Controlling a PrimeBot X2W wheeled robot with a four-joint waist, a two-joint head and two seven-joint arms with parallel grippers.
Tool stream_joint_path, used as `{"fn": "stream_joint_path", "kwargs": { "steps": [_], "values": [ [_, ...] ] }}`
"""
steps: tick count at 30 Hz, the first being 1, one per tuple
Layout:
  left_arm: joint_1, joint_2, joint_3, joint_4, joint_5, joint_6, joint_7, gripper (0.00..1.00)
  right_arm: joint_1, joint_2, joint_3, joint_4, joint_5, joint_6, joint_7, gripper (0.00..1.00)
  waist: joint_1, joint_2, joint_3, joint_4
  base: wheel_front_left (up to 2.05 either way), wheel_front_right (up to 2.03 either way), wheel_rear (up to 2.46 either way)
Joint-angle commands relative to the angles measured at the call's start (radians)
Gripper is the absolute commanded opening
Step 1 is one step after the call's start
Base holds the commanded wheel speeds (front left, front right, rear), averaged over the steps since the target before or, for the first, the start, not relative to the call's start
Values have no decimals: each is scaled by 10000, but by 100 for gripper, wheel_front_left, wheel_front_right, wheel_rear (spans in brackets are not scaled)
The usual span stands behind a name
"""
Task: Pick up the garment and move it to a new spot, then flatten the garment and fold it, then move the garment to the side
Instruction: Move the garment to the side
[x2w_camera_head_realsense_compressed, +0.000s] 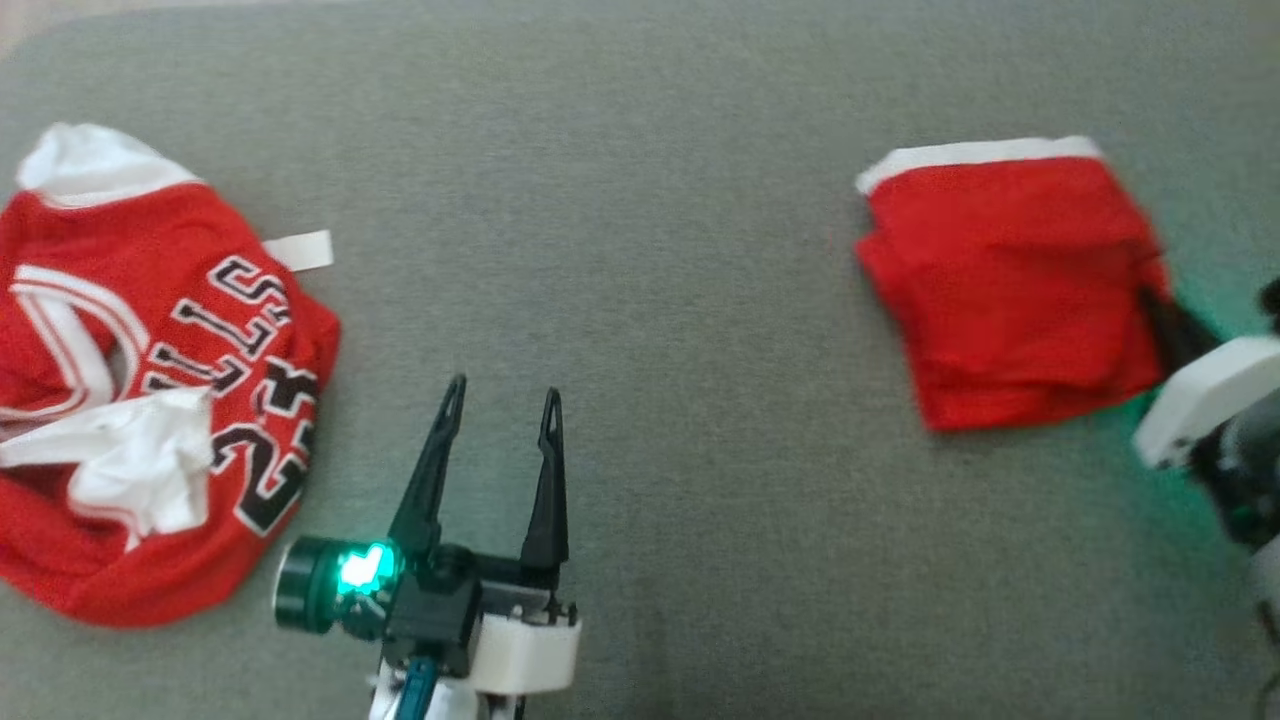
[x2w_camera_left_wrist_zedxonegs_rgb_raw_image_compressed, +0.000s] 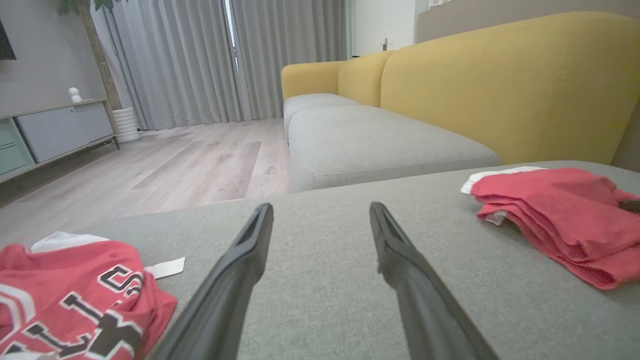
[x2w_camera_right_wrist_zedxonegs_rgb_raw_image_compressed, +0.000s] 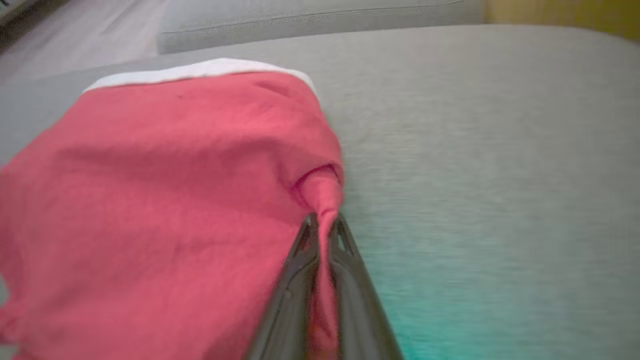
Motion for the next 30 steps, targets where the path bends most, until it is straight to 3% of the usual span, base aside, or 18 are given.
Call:
{"fn": "stream_joint_path", "kwargs": {
  "steps": [1, 12, 21, 22, 23, 30],
  "values": [
    [-484, -18, 207, -434, 93, -20, -49, 100, -368, -553, -16, -97, -207, 65, -152, 0, 1, 0, 296, -322, 0, 0, 0],
    [-1491, 181, 78, -999, 494, -193, -49, 100, -1852, -2619, -522, 618, -1313, 65, -440, 0, 1, 0, 1745, -1378, 0, 0, 0],
    [-2272, 275, 2, -1095, 604, -172, -49, 100, -2836, -3493, -1109, 1710, -2060, 65, -1048, 0, 1, 0, 2450, -1566, 0, 0, 0],
    [-2325, 304, 23, -1075, 597, -160, -49, 100, -2911, -3502, -1163, 1833, -2206, 65, -1124, 45, 1, 0, 2467, -1563, 0, 0, 0],
    [-2376, 332, 35, -1052, 589, -158, -49, 100, -2987, -3511, -1240, 1949, -2400, 65, -1242, 100, 1, 0, 2470, -1555, 0, 0, 0],
    [-2319, 371, 152, -920, 195, -118, -49, 100, -3046, -2478, -1185, 2148, -3540, 65, -1908, 100, 1, 0, 1835, -1436, 0, 0, 0]
  ]
}}
